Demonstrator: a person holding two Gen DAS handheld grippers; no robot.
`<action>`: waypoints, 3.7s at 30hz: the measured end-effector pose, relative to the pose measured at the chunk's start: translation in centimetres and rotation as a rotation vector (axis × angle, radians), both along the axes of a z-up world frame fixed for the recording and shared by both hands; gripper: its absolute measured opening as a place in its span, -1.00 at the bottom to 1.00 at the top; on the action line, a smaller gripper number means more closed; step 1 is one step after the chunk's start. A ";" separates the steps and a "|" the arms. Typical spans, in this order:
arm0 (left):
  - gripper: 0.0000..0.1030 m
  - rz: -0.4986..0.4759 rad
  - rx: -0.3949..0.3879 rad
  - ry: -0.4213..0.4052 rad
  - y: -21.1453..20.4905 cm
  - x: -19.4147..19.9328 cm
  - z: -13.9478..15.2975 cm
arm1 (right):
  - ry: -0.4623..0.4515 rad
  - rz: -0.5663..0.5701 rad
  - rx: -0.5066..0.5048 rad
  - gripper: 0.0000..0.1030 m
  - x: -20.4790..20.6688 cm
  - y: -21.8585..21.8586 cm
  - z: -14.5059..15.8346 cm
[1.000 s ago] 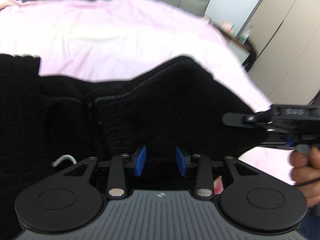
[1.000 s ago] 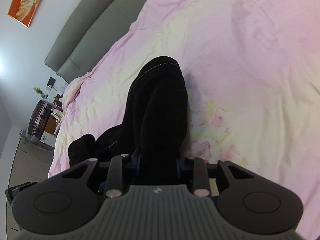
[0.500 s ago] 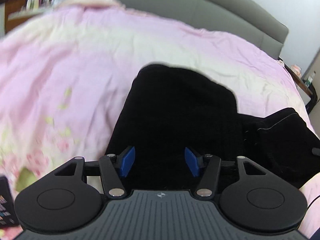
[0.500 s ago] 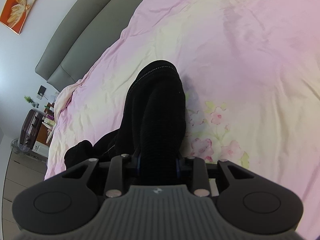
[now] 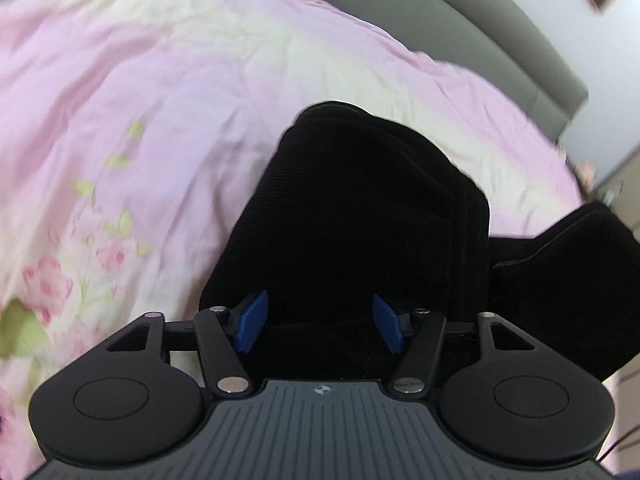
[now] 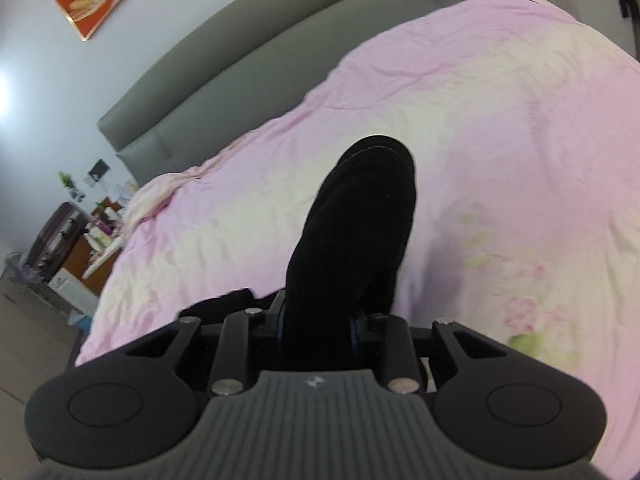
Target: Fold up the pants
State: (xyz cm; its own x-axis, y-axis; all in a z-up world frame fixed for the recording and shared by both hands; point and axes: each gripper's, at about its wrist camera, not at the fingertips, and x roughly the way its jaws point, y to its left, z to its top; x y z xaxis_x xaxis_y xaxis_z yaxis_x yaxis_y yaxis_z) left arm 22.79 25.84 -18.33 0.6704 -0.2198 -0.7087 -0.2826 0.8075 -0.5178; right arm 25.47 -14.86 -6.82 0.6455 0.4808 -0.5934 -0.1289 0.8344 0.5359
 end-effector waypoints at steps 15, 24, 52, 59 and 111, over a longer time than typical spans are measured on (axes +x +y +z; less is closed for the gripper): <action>0.06 0.108 -0.222 0.027 3.7 -1.3 -1.5 | -0.165 0.504 -0.318 -0.54 -6.0 22.5 -2.3; 0.06 0.172 -0.288 0.064 5.4 -1.6 -2.4 | -0.182 0.579 -0.285 -0.54 -8.0 24.7 0.1; 0.16 0.306 -0.312 -0.054 11.5 -6.7 1.9 | -0.227 0.726 -0.476 0.26 -7.6 32.3 -8.2; 0.21 0.160 -0.294 -0.121 10.1 -6.1 3.8 | -0.093 0.743 -0.086 0.22 -4.3 23.4 -3.1; -0.21 -0.148 -0.269 -0.011 5.3 -4.1 1.4 | 0.056 1.110 -0.109 -0.43 16.4 31.5 -7.0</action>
